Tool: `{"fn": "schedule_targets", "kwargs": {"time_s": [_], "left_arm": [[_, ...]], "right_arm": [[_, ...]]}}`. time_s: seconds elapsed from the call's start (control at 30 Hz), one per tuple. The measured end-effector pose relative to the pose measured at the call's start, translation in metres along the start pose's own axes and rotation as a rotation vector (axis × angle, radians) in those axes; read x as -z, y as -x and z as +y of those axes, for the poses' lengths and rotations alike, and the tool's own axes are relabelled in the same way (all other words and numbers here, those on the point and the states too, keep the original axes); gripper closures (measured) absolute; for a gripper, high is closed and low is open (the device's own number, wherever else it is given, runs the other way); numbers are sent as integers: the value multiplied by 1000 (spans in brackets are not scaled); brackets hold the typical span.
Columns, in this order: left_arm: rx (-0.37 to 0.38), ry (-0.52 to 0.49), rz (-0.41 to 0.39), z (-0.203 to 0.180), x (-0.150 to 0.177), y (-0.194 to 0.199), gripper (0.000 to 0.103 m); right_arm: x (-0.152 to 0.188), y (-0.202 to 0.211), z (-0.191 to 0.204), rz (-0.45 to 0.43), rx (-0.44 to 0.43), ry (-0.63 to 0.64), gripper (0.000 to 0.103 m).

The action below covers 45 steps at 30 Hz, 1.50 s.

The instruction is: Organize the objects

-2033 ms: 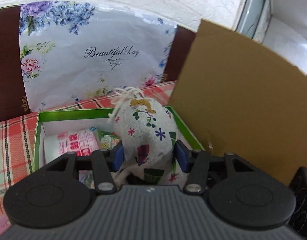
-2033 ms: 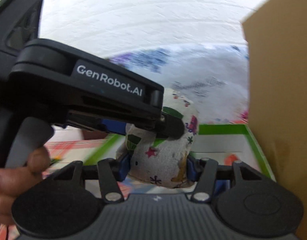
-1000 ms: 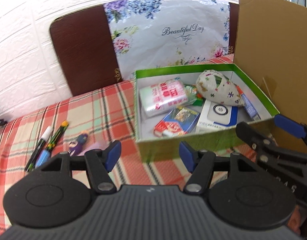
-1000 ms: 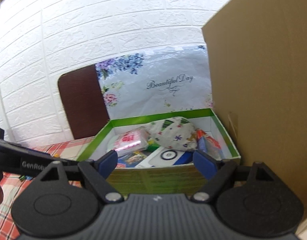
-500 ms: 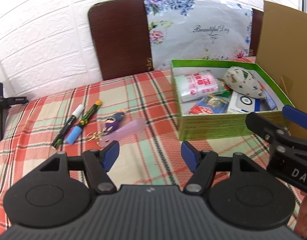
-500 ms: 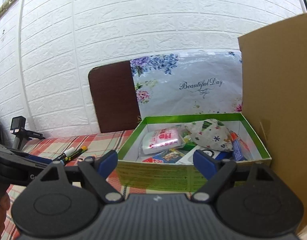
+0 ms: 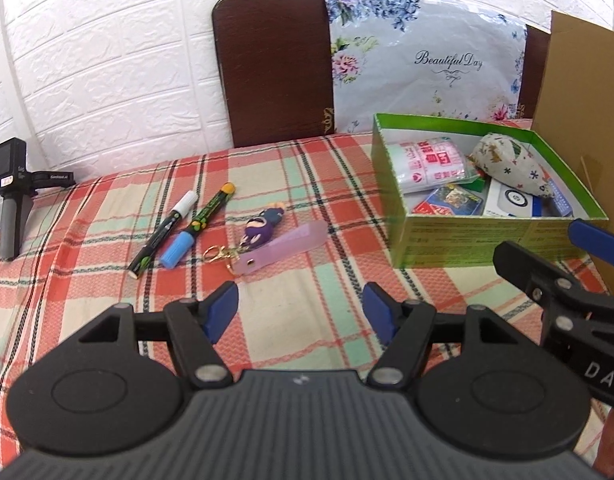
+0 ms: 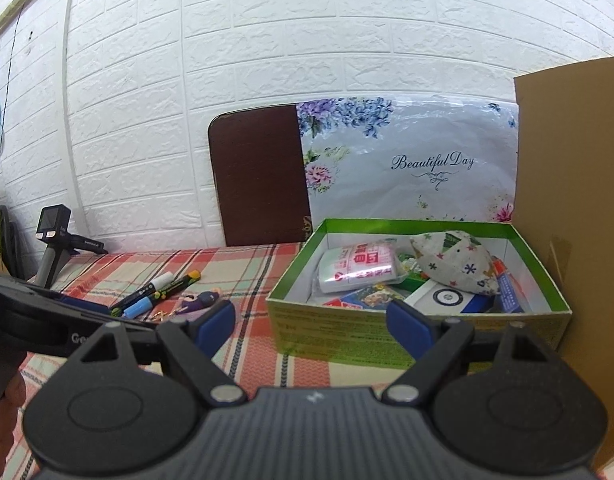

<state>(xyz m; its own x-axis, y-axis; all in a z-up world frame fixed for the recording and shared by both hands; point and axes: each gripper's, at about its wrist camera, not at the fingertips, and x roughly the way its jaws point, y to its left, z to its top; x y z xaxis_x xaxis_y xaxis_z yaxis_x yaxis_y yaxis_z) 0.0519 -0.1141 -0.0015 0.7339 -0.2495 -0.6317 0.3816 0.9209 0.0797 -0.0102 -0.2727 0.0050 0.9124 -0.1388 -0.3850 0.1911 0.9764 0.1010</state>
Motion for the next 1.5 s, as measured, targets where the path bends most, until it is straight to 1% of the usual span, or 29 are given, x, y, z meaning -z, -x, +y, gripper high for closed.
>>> {"fn": "schedule_targets", "kwargs": {"time_s": [0.2, 0.33, 0.4, 0.57, 0.63, 0.7, 0.8, 0.93, 1.07, 1.13, 1.2, 1.37, 1.5], "left_arm": [[-31, -1, 13, 8, 11, -1, 31], [-50, -23, 20, 11, 24, 4, 23], [-65, -37, 29, 12, 31, 7, 22], [-93, -36, 65, 21, 44, 19, 7], [-111, -39, 82, 25, 49, 25, 5], [-120, -27, 118, 33, 55, 29, 4], [-86, 20, 193, 48, 67, 33, 4], [-13, 75, 298, 63, 88, 33, 4], [31, 136, 357, 73, 99, 33, 4], [40, 160, 363, 78, 100, 33, 4], [42, 163, 361, 81, 99, 32, 4], [82, 166, 358, 84, 99, 34, 4], [99, 172, 356, 87, 99, 34, 4]], "right_arm": [[9, -6, 7, 51, -28, -10, 17], [12, -6, 5, 66, -26, -23, 17], [14, -6, 4, 70, -20, -32, 17], [20, -9, 8, 104, -22, -25, 17], [24, -10, 13, 122, -27, -13, 17], [26, -9, 20, 140, -34, 4, 17], [26, -7, 29, 157, -45, 25, 17], [26, -12, 39, 190, -58, 36, 17], [26, -26, 50, 234, -68, 58, 17], [25, -31, 54, 243, -69, 62, 17], [24, -34, 57, 248, -74, 61, 17], [25, -38, 64, 262, -84, 78, 17], [24, -40, 68, 264, -87, 85, 17]]}}
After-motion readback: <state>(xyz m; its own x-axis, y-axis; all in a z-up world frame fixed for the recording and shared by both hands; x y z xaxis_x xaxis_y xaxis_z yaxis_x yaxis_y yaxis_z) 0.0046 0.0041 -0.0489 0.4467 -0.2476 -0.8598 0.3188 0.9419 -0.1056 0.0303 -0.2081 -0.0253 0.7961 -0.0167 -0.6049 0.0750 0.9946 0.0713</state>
